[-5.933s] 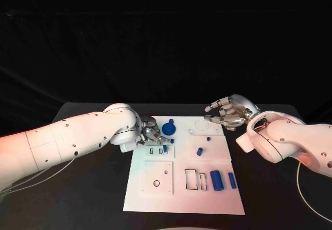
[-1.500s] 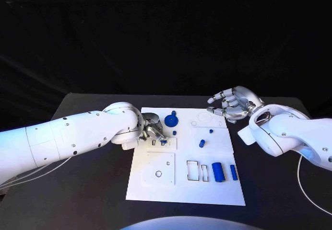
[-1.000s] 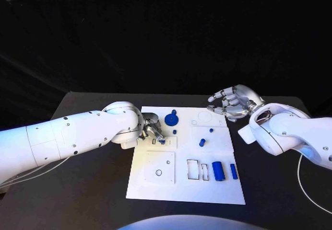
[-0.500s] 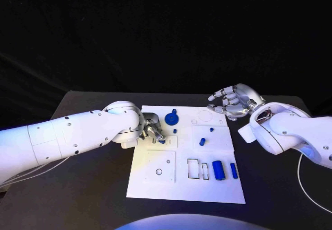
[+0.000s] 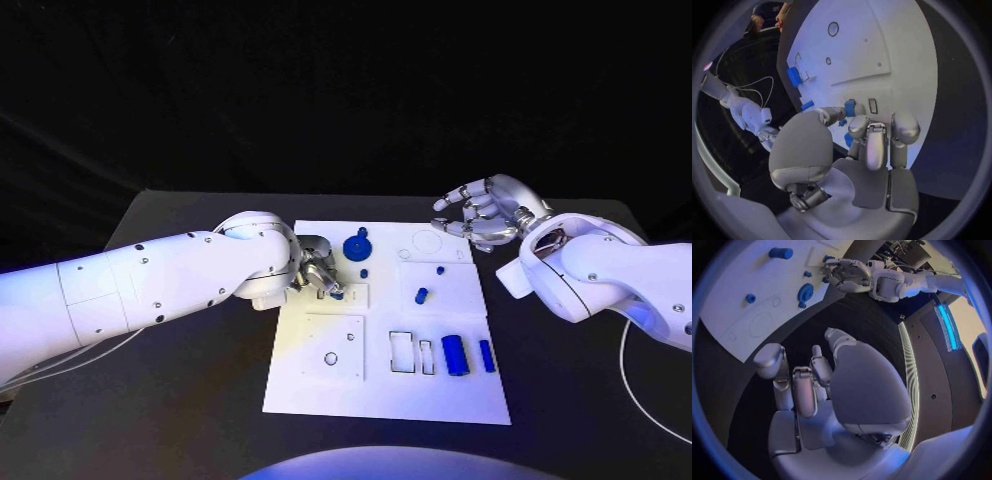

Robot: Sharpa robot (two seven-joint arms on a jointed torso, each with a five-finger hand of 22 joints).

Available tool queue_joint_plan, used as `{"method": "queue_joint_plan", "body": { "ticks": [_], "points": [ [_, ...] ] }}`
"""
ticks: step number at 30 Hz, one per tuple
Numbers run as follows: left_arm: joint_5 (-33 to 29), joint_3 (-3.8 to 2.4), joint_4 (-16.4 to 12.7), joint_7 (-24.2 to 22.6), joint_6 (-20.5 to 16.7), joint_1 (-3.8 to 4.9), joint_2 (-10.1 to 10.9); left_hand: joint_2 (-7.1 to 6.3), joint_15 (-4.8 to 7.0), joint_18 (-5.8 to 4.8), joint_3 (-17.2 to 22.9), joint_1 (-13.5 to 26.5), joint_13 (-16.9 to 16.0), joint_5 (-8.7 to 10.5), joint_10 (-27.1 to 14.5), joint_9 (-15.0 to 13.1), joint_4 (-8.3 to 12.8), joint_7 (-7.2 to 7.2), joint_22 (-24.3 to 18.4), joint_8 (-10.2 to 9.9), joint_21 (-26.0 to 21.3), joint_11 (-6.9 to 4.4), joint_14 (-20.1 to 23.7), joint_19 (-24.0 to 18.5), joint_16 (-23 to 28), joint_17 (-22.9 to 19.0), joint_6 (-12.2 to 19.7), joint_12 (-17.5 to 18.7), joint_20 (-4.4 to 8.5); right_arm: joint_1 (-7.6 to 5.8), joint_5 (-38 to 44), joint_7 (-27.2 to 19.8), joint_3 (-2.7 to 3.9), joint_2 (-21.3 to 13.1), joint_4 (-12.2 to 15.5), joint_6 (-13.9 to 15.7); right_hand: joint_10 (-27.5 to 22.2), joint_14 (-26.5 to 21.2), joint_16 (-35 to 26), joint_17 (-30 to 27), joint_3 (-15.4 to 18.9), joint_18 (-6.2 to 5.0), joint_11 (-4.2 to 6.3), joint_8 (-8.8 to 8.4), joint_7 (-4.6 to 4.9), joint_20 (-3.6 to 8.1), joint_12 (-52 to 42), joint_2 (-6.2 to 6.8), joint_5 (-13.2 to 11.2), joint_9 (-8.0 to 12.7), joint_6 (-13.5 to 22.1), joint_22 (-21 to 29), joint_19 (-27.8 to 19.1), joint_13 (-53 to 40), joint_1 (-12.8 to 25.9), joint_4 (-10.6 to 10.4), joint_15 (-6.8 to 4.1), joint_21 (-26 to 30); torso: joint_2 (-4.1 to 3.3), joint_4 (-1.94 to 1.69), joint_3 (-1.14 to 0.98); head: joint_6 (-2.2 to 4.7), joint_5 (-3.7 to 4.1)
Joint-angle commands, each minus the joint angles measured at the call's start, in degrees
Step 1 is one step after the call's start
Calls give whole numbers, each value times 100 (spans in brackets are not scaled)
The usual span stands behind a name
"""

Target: Assemble the parts on the task board

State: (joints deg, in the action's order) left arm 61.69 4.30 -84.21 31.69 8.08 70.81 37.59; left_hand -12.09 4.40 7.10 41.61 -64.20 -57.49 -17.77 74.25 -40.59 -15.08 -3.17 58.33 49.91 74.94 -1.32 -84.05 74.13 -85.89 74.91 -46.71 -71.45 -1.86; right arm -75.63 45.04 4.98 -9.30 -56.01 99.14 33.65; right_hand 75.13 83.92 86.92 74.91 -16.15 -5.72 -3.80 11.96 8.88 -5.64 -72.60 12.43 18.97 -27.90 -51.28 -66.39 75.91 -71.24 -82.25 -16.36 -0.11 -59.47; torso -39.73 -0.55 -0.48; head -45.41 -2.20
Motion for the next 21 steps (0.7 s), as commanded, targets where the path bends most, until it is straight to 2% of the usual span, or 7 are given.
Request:
{"method": "queue_joint_plan", "body": {
  "ticks": [1, 8, 21],
  "points": [
    [14, 15, -25, 11, 162, -27, -14, 37, 27, -90, 1297, 55, -8, -54, 60, -9, 1355, 23, 18, 36, 47, -5, -383, 48, -30, 681, -26, -36, 8, 4, 81, -51, 0, 5, 3, -18, -32, 395, -19, 657, -42, -118, -4, 7, -13, 7, 20, -11, 16, -5, 4, 5, -36, 5, 63, -2, -27, 33, 1, -3, -2, -8, -6],
    [14, 16, -28, 10, 182, -28, -24, 52, 45, -100, 1249, 228, -96, -155, 147, -63, 1317, 66, 76, 91, 76, -35, -385, 80, -31, 683, -105, -98, 22, 5, 82, -52, 0, 5, 2, -19, -32, 395, -19, 657, -42, -118, -4, 7, -13, 7, 20, -11, 16, -5, 4, 5, -36, 5, 63, -2, -27, 33, 5, -3, -2, -3, -5],
    [4, 17, 19, -4, 156, -28, -76, 116, 89, -113, 929, 545, -184, -57, 236, -153, 1114, 146, 129, 129, 89, -92, -387, 111, -31, 684, -168, -164, 64, 6, 82, -57, 0, 3, 8, -25, -25, 393, -27, 647, -52, -120, -3, 16, -13, 9, 21, -6, 13, -8, 8, 15, -37, 9, 94, -12, -29, 51, -1, 2, -5, -6, 2]
  ]
}}
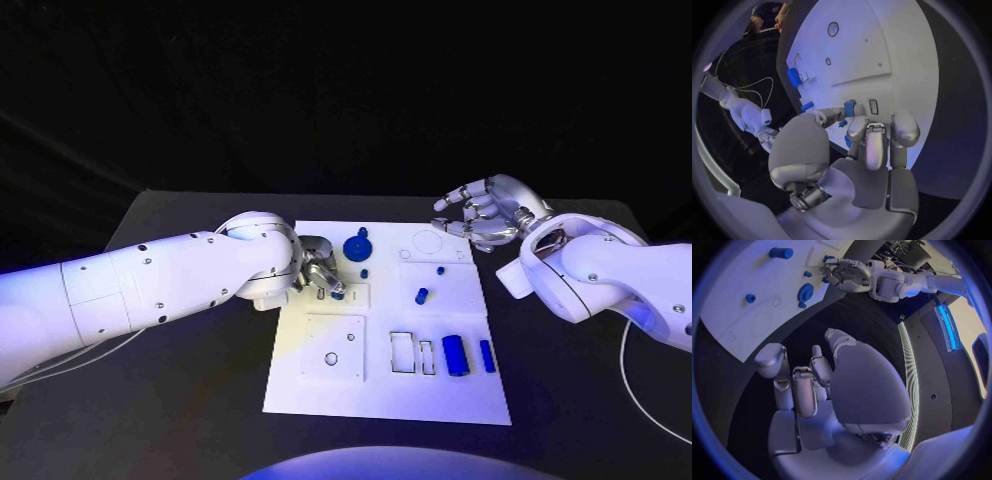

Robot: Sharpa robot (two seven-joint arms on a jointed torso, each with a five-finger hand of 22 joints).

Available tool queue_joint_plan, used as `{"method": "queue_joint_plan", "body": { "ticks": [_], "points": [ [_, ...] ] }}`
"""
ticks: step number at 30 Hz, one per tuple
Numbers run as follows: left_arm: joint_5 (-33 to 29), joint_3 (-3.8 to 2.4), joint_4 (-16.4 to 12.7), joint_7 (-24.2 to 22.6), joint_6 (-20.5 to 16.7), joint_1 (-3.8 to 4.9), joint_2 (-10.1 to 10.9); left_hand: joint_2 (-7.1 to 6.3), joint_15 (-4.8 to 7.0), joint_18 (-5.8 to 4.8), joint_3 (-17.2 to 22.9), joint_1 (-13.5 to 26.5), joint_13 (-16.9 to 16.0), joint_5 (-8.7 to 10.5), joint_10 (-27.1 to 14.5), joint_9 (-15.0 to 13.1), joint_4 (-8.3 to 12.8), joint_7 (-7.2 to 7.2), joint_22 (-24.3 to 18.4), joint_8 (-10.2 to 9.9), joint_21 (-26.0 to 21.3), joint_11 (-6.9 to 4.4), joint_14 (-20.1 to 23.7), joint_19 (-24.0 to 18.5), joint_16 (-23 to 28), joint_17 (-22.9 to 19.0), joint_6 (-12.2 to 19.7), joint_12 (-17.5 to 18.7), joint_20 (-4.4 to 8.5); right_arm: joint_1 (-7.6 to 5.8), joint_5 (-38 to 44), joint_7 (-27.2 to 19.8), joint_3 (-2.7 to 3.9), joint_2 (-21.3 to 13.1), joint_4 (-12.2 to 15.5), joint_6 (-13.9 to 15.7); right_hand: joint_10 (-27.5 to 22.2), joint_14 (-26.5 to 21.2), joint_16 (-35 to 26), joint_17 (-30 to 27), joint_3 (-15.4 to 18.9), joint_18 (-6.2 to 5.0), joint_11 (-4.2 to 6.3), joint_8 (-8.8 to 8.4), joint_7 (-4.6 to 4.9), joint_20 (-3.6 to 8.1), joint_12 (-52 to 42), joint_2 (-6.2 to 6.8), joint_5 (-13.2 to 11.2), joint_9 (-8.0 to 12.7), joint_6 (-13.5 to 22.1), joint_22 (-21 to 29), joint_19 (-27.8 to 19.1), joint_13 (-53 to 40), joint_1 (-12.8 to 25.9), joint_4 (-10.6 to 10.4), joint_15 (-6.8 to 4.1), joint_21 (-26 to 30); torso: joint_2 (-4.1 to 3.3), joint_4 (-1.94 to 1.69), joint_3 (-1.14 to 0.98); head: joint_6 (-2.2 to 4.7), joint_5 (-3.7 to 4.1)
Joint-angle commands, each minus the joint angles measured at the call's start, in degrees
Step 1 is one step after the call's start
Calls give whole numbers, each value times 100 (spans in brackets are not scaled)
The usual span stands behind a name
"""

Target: Assemble the parts on the task board

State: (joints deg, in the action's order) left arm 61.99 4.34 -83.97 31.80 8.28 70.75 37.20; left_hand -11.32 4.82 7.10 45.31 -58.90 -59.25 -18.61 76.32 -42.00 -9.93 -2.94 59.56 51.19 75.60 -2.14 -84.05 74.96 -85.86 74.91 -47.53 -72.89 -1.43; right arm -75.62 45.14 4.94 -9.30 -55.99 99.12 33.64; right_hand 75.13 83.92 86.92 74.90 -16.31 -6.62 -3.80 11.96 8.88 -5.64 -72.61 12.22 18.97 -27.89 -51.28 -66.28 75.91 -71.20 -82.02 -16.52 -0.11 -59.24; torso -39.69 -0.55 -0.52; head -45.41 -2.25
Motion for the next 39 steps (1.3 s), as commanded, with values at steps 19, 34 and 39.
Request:
{"method": "queue_joint_plan", "body": {
  "ticks": [19, 34, 39],
  "points": [
    [-57, 18, 58, 2, 213, -23, -103, 54, 65, -115, 229, 202, -10, 95, 20, -39, 413, 151, 2, -30, 8, -31, -387, 32, -33, 684, -130, -24, 41, 6, 72, -58, 0, -1, 13, -30, -25, 394, -30, 644, -42, -33, -2, 24, -14, 10, 26, 12, 12, -10, 11, 22, -43, 13, 105, -4, -29, 56, 0, 0, 2, -35, 12],
    [-62, 23, 85, 52, 291, -23, -112, 69, 72, -121, -376, 355, -40, 131, 15, -53, 128, 161, 16, -96, -1, -37, -387, 49, -33, 685, -210, -44, 50, 8, 72, -60, 0, -11, 15, -32, -31, 390, -42, 624, -41, -36, -2, 32, -15, 12, 39, 19, 9, -12, 20, 39, -47, 31, 156, -8, -30, 83, 1, -3, 2, -46, 14],
    [-62, 24, 93, 62, 288, -23, -114, 85, 74, -122, -632, 395, -76, 138, 31, -64, -6, 166, 24, -108, -2, -41, -387, 57, -33, 685, -254, -67, 53, 8, 69, -64, 0, -10, 12, -32, -33, 388, -46, 615, -41, -41, -2, 34, -16, 12, 42, 20, 9, -12, 23, 55, -55, 36, 171, -9, -30, 106, 3, 0, 2, -45, 13]
  ]
}}
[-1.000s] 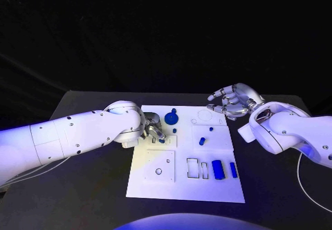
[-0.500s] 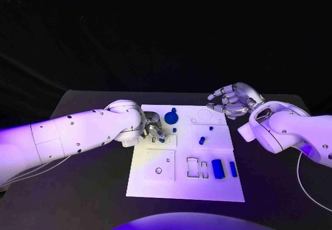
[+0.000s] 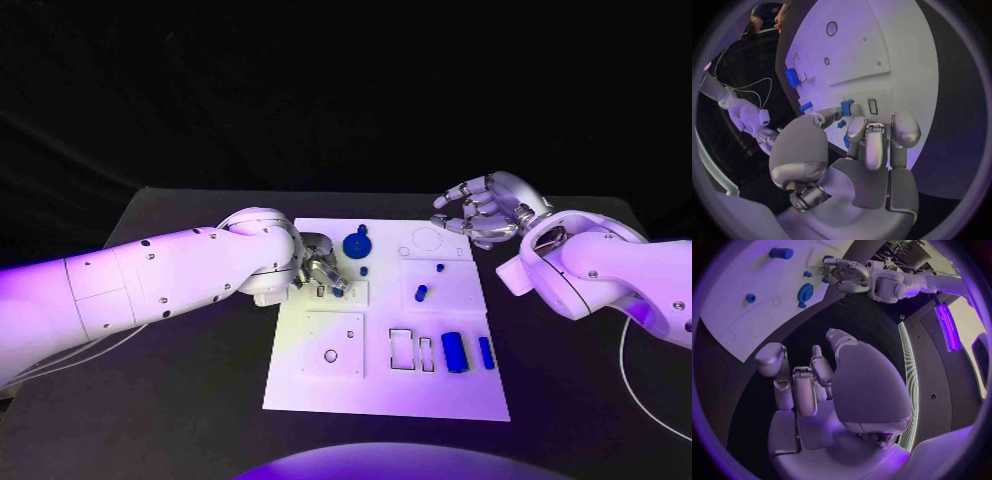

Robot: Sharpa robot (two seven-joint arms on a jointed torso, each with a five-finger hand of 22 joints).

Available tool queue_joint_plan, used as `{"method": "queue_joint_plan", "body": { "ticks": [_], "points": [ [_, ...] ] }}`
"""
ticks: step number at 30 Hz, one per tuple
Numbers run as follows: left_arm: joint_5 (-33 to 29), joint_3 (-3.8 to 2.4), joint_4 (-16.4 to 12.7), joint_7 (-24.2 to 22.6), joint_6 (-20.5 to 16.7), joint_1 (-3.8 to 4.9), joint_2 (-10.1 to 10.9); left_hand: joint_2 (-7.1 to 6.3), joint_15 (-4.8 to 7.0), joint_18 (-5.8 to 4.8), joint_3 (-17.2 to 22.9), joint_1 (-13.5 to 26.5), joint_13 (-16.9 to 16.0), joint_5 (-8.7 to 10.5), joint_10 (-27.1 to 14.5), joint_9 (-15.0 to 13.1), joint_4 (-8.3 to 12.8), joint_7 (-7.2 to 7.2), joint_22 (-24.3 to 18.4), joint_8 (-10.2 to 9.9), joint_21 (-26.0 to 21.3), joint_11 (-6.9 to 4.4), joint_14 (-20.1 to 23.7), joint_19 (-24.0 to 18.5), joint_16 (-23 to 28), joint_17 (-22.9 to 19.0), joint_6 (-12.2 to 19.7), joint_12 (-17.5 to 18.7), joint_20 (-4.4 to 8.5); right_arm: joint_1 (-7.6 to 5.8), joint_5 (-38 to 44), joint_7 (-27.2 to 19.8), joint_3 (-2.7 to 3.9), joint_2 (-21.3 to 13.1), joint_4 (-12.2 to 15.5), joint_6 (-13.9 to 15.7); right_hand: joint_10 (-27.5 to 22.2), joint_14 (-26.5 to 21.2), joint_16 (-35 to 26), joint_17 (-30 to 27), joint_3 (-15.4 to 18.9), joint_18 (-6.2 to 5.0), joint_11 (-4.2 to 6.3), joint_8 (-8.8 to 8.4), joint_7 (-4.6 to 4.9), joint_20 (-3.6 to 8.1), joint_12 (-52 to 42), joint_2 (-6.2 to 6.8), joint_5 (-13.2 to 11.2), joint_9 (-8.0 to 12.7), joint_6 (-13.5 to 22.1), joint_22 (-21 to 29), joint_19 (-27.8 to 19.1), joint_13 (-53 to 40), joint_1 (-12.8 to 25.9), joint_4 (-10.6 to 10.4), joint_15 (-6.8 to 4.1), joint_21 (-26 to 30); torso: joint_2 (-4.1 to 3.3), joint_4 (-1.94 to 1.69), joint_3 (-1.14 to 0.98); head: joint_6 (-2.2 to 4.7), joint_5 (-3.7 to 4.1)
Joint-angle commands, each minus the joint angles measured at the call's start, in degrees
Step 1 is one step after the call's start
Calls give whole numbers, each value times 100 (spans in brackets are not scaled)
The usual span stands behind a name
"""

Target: Assemble the parts on the task board

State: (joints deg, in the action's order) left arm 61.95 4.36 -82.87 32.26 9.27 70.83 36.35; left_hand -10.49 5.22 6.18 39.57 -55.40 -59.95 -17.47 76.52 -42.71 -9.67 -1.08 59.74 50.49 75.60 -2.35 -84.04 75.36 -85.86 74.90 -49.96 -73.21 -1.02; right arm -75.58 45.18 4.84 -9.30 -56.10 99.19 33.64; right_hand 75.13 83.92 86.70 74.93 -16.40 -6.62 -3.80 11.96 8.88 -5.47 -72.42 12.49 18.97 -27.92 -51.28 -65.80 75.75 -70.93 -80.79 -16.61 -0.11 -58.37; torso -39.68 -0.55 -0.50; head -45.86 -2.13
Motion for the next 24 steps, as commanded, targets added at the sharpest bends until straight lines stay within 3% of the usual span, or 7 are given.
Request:
{"method": "queue_joint_plan", "body": {
  "ticks": [1, 18, 24],
  "points": [
    [-59, 23, -14, 18, 188, -31, -29, 9, 35, -30, -98, 48, -4, 24, 9, 6, -55, -19, 4, -43, -4, -20, -388, 16, -33, 684, -14, -34, 12, 5, 65, -55, 0, 2, 5, -31, -33, 388, -23, 612, -32, -40, -2, 34, -15, -4, 23, -8, 9, -9, 23, 6, -39, 9, 48, 0, -30, 19, 2, 0, -1, 2, 3],
    [-59, 24, 30, 43, 174, -31, -36, 23, 34, -32, -430, 75, -5, 30, 1, -4, -258, -22, 14, -78, -6, -17, -387, 23, -33, 685, -35, -33, 13, 6, 52, -57, 0, -6, 5, -44, -40, 379, -43, 578, -29, -48, -2, 47, -17, -4, 31, -12, 7, -12, 36, 44, -54, 24, 132, -4, -30, 79, -2, -1, -1, 13, 9],
    [-57, 24, 38, 59, 163, -32, -26, 1, 33, -36, -881, 82, -23, 66, 8, -20, -504, -23, 30, -106, -5, -16, -387, 35, -33, 686, -65, -43, 13, 6, 46, -61, 0, -8, 4, -43, -38, 377, -50, 568, -22, -50, -2, 54, -18, -3, 29, -11, 6, -13, 44, 56, -57, 26, 181, -6, -31, 100, -3, 0, 0, 14, 7]
  ]
}}
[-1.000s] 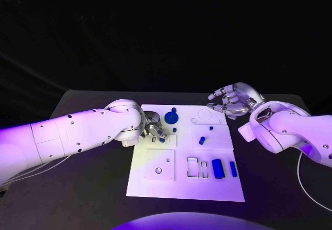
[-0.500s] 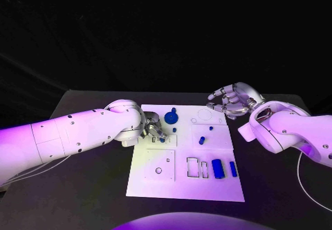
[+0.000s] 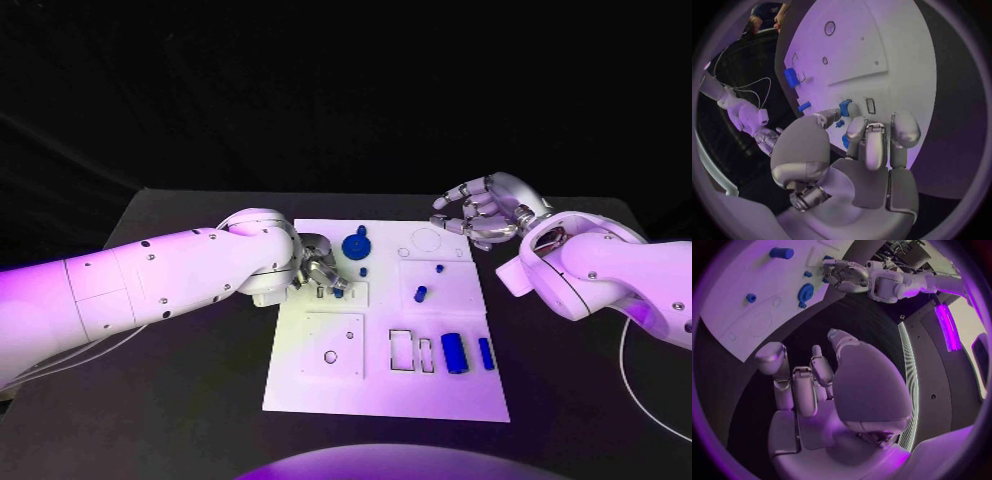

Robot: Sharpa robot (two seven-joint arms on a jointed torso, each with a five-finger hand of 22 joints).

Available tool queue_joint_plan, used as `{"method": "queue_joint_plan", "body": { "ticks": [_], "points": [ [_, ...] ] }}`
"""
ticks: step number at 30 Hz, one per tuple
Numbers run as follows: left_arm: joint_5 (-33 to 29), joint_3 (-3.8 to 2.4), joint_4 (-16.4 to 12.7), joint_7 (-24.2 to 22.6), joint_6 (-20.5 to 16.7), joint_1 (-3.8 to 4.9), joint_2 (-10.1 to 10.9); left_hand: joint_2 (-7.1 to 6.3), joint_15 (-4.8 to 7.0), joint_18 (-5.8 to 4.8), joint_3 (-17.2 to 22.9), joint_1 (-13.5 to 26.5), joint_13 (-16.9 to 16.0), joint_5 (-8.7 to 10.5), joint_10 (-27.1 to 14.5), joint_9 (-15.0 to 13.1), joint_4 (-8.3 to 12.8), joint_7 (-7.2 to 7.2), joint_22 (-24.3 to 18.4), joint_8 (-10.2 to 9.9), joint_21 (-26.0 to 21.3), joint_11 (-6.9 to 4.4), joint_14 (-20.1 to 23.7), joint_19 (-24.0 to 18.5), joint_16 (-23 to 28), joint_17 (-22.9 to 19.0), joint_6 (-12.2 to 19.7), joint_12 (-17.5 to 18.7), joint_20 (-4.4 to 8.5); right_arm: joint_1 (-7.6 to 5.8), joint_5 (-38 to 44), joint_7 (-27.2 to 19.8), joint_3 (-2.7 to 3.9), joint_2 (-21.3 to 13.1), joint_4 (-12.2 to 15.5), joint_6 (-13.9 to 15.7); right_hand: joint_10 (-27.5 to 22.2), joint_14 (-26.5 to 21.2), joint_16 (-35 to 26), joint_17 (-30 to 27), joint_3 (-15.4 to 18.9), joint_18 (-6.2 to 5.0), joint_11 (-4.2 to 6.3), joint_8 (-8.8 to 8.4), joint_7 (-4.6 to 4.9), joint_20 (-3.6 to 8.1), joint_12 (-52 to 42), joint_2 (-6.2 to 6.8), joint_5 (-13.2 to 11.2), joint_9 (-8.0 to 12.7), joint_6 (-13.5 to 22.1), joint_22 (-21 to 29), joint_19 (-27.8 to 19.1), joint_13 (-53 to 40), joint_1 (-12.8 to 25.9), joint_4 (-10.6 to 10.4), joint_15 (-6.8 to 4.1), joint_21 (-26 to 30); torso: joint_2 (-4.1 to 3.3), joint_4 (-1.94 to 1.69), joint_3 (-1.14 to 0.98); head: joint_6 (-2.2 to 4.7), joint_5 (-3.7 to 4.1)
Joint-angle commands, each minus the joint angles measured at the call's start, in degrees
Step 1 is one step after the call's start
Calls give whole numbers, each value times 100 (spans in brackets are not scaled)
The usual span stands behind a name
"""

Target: Assemble the parts on the task board

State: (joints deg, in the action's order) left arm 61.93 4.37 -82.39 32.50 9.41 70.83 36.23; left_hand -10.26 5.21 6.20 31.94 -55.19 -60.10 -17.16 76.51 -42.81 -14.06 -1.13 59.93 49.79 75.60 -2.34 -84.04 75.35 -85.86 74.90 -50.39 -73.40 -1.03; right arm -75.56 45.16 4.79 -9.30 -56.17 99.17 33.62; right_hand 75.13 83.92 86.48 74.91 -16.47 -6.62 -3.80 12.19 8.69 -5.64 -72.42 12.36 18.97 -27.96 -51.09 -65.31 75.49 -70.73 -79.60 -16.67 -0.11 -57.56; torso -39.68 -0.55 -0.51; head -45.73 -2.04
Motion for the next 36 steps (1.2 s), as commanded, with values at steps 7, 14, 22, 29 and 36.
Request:
{"method": "queue_joint_plan", "body": {
  "ticks": [7, 14, 22, 29, 36],
  "points": [
    [-24, 22, -26, 44, 118, -35, 12, -3, 35, -38, -597, 58, -38, 491, 24, -26, -262, -14, 26, -73, -3, -19, -387, 44, -33, 686, -43, -44, 15, 5, 44, -53, 0, -6, 5, -39, -55, 363, -57, 511, -2, -62, -2, 38, 1, 13, 47, -2, 5, -10, 48, 59, -52, 32, 148, 0, -31, 95, -3, -1, 2, -2, 0],
    [-8, -2, -95, 41, 40, -36, 68, 47, 37, -39, -802, 165, -40, 726, 21, -40, -275, -10, 36, -86, -1, -22, -387, 47, -32, 685, -45, -48, 16, 8, 43, -59, 0, -7, 2, -41, -67, 348, -83, 451, 1, -75, -2, 40, 1, 13, 60, -3, 6, -11, 53, 106, -79, 46, 162, 1, -31, 159, 4, -4, 1, 7, -4],
    [-14, -167, -308, 65, -56, -27, 245, 98, 40, -36, -816, 123, -11, 711, 5, -47, -259, -6, 24, -89, -8, -25, -387, 42, -32, 685, -34, -33, 18, 27, 43, -69, 0, -1, -17, -42, -70, 342, -94, 434, 4, -78, -2, 44, 1, 13, 61, -5, 6, -11, 59, 122, -88, 49, 181, 2, -31, 184, 20, -2, 1, 57, -12],
    [-259, -432, -365, 94, -56, 106, 411, 126, -22, 9, -895, -284, 420, 633, -310, -11, -258, -114, -241, -264, -165, 63, -376, -115, -17, 655, 232, 231, -26, 38, 42, -74, 0, 6, -61, -40, -70, 342, -94, 434, 4, -78, -2, 44, 1, 13, 61, -5, 6, -11, 59, 122, -88, 49, 181, 2, -31, 184, 4, 2, 1, 145, -16],
    [-369, -547, -99, 111, 122, 406, 470, 157, -157, 52, -986, -524, 789, 613, -625, 201, -264, -298, -475, -632, -320, 223, -337, -264, 30, 562, 520, 437, -149, 41, 42, -70, 0, 12, -89, -41, -67, 341, -97, 429, 5, -78, -1, 45, 0, 13, 57, -5, 6, -12, 60, 124, -88, 45, 187, 2, -32, 187, -4, -3, -4, 178, -22]
  ]
}}
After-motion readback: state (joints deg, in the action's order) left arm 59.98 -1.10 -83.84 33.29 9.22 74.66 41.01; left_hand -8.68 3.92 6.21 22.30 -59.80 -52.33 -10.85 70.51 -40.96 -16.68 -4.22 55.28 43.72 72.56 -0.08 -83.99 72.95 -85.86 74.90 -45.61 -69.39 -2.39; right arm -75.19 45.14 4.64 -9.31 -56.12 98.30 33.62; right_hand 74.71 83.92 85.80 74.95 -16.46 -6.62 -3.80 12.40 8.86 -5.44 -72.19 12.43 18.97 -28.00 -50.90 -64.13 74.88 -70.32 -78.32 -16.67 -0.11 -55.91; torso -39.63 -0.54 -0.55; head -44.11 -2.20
